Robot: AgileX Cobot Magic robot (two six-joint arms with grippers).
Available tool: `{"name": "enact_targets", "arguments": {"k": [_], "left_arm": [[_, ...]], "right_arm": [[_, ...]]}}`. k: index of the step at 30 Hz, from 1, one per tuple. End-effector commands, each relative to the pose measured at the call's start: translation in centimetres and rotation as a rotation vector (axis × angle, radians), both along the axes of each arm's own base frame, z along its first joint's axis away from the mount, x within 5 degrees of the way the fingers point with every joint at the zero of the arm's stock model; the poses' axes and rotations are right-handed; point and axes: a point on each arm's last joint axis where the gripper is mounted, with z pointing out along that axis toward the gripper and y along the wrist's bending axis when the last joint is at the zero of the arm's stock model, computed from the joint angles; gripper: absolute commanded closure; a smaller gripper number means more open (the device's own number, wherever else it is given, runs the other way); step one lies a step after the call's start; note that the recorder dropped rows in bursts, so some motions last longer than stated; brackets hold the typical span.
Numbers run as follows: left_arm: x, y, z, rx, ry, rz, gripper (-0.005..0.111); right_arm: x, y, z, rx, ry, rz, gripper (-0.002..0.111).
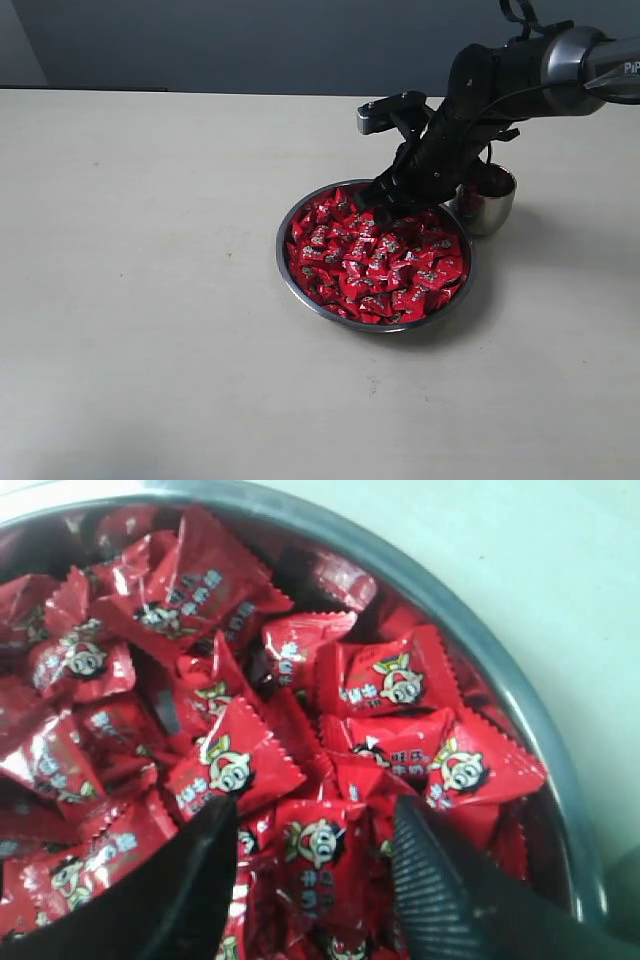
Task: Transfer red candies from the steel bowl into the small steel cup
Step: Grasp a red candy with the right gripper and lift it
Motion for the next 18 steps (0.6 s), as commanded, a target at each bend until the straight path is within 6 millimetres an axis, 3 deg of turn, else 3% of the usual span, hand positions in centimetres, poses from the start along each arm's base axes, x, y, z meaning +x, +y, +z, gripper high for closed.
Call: {"name": "enact_targets", "arguments": {"k": [1, 8, 18], "left_arm": [[0.0, 0.0, -0.1, 0.002, -0.008, -0.006, 0.106], [0.0, 0.0, -0.1, 0.002, -0.008, -0.006, 0.106], [0.0, 0.0, -0.1, 0.002, -0.008, -0.006, 0.106]], "right_arm": [[0.0, 0.0, 0.0, 0.003, 0.006, -0.004, 0.061], [-0.1, 0.0, -1.5, -0.019, 0.047, -0.002, 0.061], [0.0, 0.0, -1.7, -0.022, 0.045, 0.0, 0.061]]}}
